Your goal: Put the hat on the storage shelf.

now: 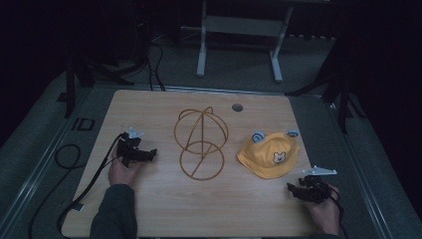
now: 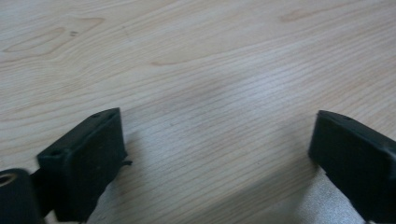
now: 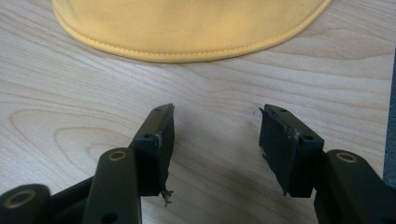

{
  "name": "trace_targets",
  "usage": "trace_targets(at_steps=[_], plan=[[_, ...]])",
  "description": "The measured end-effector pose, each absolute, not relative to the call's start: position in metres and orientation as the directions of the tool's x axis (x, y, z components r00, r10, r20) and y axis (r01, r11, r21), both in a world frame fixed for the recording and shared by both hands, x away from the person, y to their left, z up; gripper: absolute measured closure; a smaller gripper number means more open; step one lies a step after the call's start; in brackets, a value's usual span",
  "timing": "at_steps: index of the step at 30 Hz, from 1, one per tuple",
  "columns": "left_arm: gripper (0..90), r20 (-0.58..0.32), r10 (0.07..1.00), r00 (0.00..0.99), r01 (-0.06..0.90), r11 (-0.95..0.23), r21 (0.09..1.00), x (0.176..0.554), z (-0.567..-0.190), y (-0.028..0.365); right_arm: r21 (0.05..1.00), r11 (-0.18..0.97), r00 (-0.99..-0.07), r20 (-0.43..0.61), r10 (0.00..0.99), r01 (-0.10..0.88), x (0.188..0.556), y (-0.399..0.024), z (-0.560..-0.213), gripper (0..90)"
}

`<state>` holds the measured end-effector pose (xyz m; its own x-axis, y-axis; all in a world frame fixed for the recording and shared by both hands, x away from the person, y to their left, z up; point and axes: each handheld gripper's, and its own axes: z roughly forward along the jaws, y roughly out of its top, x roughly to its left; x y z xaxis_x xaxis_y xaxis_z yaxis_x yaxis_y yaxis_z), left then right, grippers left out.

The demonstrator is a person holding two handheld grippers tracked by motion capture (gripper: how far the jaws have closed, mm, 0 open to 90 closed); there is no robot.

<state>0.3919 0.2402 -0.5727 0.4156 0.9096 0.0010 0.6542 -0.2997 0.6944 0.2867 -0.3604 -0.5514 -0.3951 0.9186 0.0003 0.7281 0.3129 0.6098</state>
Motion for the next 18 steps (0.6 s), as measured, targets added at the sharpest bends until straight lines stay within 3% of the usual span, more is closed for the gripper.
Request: trace_targets(at_steps=[10, 18], plan=[[5.1, 0.001, 0.91, 0.414, 0.655, -0.298, 0.694, 0.3917, -0.5727, 0.24, 0.621, 0.295, -0.377, 0.001, 0.926, 0.726, 0.285, -0.3604, -0.5523, 47.1], [5.1, 0.0, 0.911, 0.412, 0.655, -0.296, 0.695, 0.3914, -0.5728, 0.2398, 0.587, 0.335, -0.426, 0.018, 0.905, 0.737, 0.2903, -0.367, -0.5457, 45.8]])
